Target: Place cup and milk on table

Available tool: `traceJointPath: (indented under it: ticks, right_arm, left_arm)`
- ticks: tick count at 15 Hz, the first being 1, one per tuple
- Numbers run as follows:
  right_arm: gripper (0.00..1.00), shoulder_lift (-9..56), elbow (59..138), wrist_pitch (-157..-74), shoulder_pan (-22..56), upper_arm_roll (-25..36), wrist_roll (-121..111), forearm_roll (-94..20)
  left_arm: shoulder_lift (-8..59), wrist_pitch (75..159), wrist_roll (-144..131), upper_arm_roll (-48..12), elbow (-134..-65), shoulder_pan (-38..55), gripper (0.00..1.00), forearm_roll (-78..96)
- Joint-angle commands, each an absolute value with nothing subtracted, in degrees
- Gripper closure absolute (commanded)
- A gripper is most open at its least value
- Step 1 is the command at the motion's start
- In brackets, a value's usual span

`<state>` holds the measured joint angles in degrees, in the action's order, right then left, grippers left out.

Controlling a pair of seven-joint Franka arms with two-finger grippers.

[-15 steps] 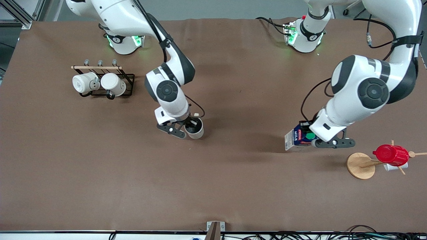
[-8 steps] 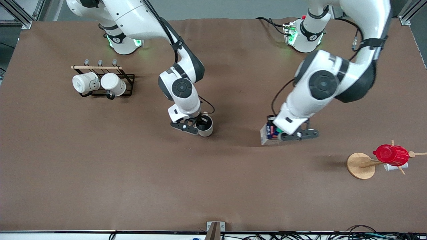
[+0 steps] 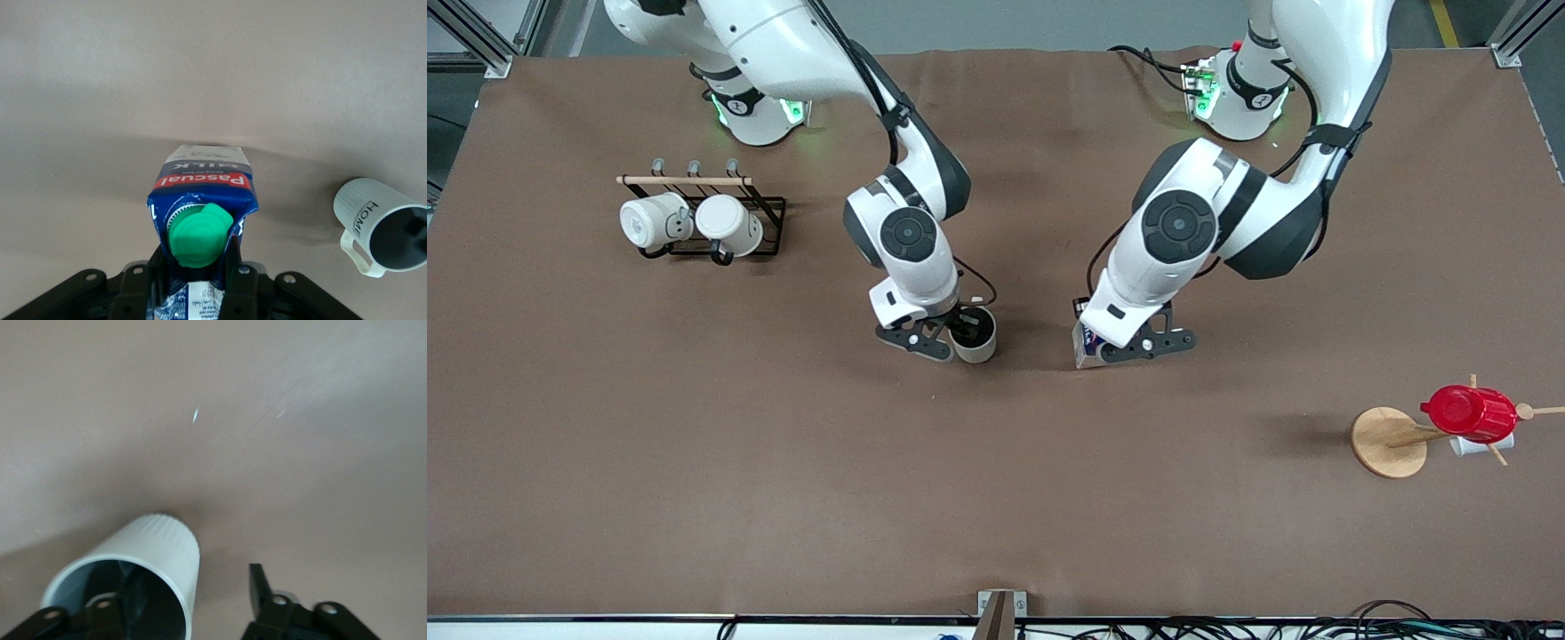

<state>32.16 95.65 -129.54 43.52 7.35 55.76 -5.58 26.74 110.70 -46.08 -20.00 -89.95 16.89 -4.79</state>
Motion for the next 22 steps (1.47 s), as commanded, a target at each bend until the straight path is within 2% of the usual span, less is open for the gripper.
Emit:
traceJointPath:
  ticks: [1,6,12,14,15,16,18,22]
  right_arm:
    - [0.00,20.8,97.6,-121.6,41.5,10.9,53.5,-2.8]
    - [0.00,10.7,97.6,-111.8,39.5,22.2,34.3,1.1]
    - [0.00,1.5,97.1,-100.2,36.4,32.9,8.5,1.1]
    - [0.00,-0.2,96.6,-97.3,36.1,35.8,2.7,1.0]
    - [0.00,-0.4,95.3,-95.2,36.0,36.6,2.2,1.0]
    - [0.00,-0.4,92.8,-92.2,36.0,36.7,2.2,1.0]
    - [0.00,0.2,88.4,-87.9,36.0,36.8,2.8,0.9]
    - [0.00,0.3,86.9,-87.3,35.7,36.9,2.8,0.3]
  left_arm:
    - [29.8,110.9,-50.2,-19.9,-85.9,20.2,0.85,-5.5]
    - [34.1,111.0,-53.4,-19.4,-79.5,25.8,0.85,-5.5]
    - [35.2,111.0,-54.7,-19.2,-79.2,28.8,0.84,-5.7]
    - [35.3,111.0,-54.7,-19.2,-79.2,29.1,0.80,-5.7]
    - [35.8,111.1,-54.6,-19.2,-79.1,29.0,0.71,-5.7]
    - [36.1,111.2,-54.6,-19.1,-79.0,29.1,0.43,-5.7]
    - [36.1,111.9,-54.6,-19.0,-79.0,29.1,0.00,-5.7]
    - [34.1,111.0,-54.6,-18.9,-79.0,28.9,0.00,-5.8]
